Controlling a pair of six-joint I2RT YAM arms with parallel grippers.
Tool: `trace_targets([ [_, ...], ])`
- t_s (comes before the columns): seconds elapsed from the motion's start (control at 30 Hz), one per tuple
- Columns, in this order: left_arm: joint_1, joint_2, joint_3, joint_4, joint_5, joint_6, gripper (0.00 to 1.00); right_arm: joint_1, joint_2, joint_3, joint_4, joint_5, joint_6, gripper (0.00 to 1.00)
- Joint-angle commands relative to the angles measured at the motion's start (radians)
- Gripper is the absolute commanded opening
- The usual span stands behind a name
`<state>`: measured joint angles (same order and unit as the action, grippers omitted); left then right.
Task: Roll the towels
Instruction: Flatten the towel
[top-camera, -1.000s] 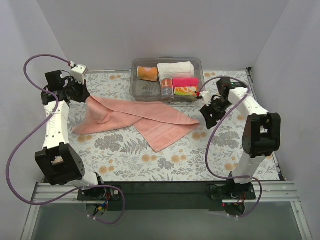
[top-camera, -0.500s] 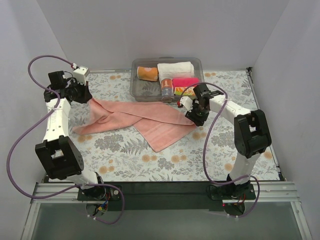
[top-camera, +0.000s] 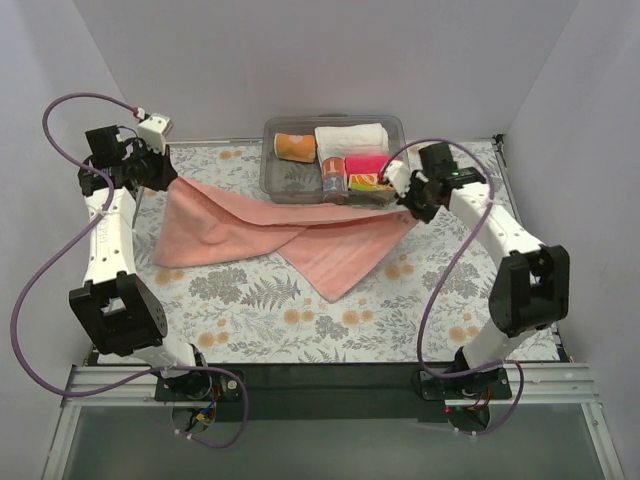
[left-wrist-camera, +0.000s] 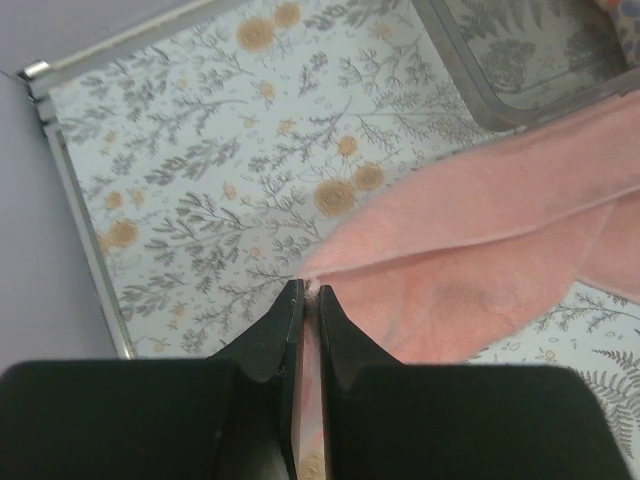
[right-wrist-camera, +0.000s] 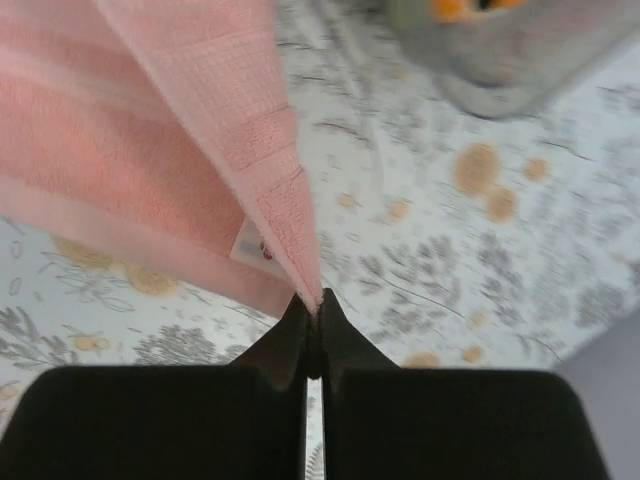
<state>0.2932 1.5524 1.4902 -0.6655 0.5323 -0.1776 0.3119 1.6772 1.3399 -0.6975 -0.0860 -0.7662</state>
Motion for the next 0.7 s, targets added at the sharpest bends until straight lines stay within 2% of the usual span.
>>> trace_targets([
  [0.0, 0.007, -0.064, 0.088, -0.002, 0.028, 0.030, 0.00, -0.115, -0.138, 0.143, -0.065, -0.017, -0.019, 0.01],
  [0.23, 0.017, -0.227, 0.061, -0.022, 0.020, 0.081, 0.00, -0.256, -0.318, 0.246, -0.187, -0.041, -0.093, 0.01],
  [0.3, 0.018, -0.282, 0.027, -0.051, 0.021, 0.133, 0.00, -0.276, -0.370, 0.216, -0.204, -0.037, -0.114, 0.01],
  [0.43, 0.018, -0.507, -0.057, -0.063, -0.023, 0.215, 0.00, -0.298, -0.567, 0.133, -0.215, -0.005, -0.156, 0.01],
  [0.57, 0.017, -0.676, -0.111, -0.062, -0.086, 0.244, 0.00, -0.298, -0.710, 0.100, -0.220, 0.046, -0.170, 0.01],
  [0.67, 0.018, -0.744, -0.108, -0.062, -0.159, 0.234, 0.00, -0.298, -0.783, 0.110, -0.226, 0.075, -0.168, 0.01],
])
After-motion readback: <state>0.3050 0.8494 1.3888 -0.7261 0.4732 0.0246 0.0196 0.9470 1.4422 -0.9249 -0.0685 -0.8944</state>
